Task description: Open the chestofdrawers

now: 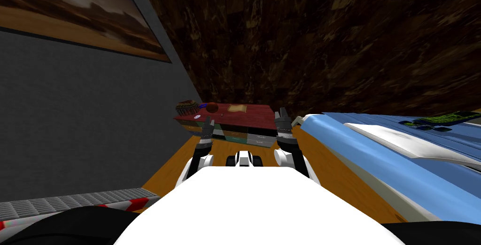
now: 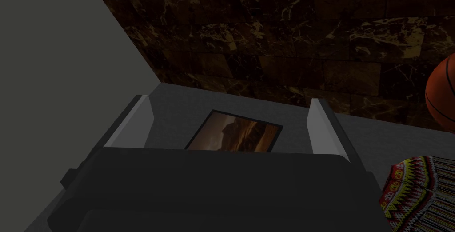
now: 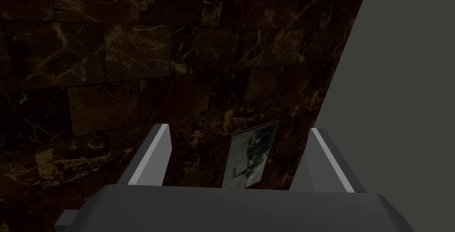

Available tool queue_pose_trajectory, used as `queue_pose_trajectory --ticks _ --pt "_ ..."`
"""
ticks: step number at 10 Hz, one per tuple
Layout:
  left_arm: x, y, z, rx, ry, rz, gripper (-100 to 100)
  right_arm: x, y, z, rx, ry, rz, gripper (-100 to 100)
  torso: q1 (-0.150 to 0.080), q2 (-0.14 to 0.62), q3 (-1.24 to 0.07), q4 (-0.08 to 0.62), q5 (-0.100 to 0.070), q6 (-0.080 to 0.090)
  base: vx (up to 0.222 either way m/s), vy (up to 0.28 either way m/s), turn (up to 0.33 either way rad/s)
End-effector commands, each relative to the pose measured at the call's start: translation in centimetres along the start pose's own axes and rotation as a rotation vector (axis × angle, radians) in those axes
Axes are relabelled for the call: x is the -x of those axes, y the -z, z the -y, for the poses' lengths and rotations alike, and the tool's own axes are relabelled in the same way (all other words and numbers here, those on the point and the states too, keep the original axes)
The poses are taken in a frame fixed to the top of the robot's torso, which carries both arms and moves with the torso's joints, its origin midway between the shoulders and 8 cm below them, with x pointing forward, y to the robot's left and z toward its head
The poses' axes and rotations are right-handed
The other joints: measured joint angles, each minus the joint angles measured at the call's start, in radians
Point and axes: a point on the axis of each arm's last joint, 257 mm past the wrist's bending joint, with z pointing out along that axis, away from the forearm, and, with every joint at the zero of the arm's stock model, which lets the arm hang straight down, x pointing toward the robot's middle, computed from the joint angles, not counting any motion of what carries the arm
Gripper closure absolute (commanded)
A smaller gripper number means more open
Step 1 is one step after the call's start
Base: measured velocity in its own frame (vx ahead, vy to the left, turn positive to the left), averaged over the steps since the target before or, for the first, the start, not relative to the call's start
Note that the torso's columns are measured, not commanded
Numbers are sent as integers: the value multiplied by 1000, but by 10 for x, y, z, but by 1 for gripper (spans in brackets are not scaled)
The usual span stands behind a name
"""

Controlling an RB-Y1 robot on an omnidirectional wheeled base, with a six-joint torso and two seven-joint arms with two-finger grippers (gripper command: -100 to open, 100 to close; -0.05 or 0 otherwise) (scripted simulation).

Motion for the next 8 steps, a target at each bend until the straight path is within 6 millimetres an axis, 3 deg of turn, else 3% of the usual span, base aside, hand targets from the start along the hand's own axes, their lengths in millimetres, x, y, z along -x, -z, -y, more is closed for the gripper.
queue_pose_trajectory --ticks 1,8 --pt "-4 6 -23 24 -20 -32 -100 0 0 0 0 0 0 0 0 1 0 1 0 0 58 -6 -24" --pt "-13 29 -77 93 -49 -77 -100 0 0 0 0 0 0 0 0 1 0 1 0 0 49 -10 -25"
